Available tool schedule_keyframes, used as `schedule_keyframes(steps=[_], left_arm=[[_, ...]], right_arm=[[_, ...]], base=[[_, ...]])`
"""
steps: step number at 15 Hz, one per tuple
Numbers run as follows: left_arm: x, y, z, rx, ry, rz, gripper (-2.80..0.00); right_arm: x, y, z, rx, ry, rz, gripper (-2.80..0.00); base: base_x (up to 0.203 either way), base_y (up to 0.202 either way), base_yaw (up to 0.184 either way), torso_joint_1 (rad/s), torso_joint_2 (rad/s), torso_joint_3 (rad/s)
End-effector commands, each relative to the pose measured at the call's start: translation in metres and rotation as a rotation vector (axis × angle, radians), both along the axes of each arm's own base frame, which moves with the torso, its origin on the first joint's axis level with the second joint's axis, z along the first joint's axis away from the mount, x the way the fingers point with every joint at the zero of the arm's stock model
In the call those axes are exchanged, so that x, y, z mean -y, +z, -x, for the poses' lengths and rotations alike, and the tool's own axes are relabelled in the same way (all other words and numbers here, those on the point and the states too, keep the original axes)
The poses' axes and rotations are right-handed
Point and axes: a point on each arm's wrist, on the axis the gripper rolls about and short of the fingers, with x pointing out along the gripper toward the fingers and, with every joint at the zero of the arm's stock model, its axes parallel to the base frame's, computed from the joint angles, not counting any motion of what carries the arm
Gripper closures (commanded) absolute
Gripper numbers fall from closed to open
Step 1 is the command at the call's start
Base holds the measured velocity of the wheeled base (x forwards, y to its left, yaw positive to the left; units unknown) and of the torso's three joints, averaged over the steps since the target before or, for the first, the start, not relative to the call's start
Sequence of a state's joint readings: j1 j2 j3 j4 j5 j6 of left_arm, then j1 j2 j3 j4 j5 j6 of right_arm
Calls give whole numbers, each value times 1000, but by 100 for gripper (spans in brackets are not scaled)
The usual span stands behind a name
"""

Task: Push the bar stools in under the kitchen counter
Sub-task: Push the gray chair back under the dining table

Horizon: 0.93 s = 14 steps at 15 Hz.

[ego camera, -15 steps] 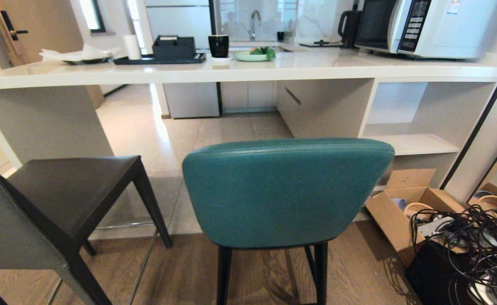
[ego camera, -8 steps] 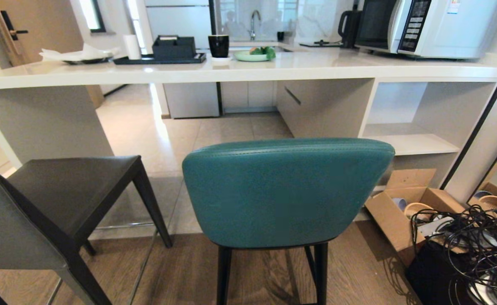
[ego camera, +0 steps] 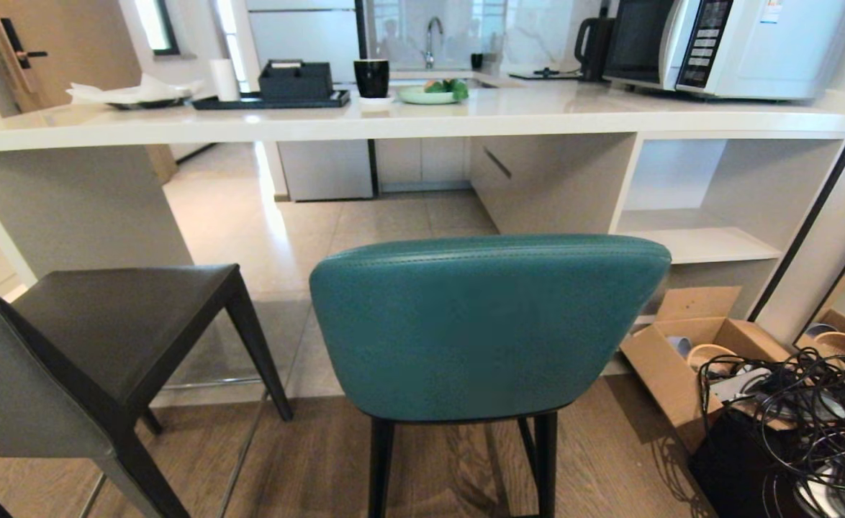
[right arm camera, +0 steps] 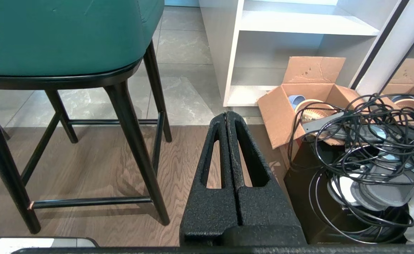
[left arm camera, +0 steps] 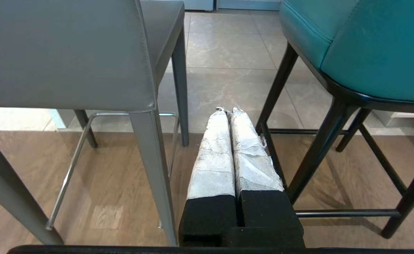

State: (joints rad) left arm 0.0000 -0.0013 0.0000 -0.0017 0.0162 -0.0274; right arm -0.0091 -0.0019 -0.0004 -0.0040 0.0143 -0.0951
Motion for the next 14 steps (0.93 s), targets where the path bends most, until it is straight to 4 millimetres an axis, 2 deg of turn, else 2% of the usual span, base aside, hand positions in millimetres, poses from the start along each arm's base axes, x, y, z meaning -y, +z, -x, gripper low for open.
schedule_keyframes(steps=[1,7,14], left_arm=[[0,0,0,-4,1,2,0],[0,0,0,-4,1,2,0],[0,0,0,-4,1,2,0]], right_arm=[[0,0,0,0,1,2,0],[0,0,0,-2,0,-2,0],[0,0,0,-2,-2,-2,0]], base=[[0,0,0,0,0,0],[-2,26,2,2,1,0],[0,192,0,4,1,2]])
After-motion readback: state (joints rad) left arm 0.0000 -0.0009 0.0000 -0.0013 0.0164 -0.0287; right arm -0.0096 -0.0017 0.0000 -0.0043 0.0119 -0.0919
